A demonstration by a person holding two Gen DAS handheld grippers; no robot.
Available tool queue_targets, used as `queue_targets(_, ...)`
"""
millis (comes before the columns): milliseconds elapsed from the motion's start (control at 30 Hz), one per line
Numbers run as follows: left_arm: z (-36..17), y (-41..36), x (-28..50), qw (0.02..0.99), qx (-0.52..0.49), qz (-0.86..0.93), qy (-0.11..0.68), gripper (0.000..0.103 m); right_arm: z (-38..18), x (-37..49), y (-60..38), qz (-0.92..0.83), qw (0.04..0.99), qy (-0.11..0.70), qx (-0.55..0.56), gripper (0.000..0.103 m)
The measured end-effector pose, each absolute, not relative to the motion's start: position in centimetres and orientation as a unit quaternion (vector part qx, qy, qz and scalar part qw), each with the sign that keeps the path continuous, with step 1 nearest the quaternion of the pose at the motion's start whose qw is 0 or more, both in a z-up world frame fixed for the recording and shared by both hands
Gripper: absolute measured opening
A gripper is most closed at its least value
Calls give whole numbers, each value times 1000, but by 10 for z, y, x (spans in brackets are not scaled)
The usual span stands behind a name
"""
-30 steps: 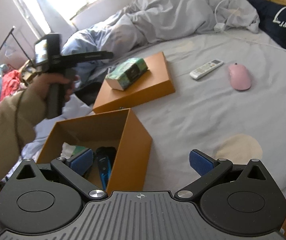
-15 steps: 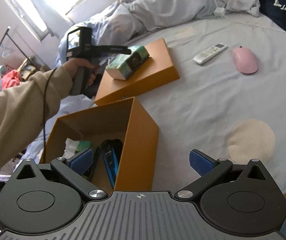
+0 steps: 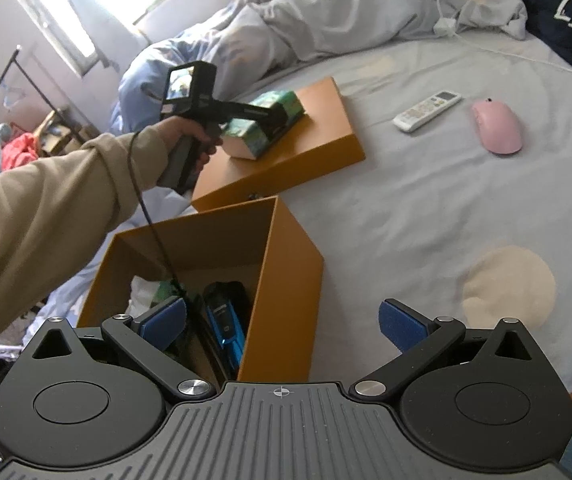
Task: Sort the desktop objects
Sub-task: 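Close the left gripper on the green tissue pack and lift it, then carry the tissue pack with the left gripper over the open orange box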
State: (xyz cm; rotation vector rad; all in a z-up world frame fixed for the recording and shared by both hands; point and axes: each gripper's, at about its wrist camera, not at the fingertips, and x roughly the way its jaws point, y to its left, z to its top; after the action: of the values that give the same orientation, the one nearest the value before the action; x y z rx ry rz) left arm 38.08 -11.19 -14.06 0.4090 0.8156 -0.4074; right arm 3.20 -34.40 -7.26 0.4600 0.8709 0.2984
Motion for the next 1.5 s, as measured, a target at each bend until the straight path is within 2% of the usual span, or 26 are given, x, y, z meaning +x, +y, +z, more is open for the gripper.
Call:
queue_targets(933,-134,-114,370,917,125,-39,376,101,-31,39,-339,152,889,391,183,103)
queue_targets(1500,-37,-68,303,951,19,-13,308,101,4,21,-328,152,908,360,148,103)
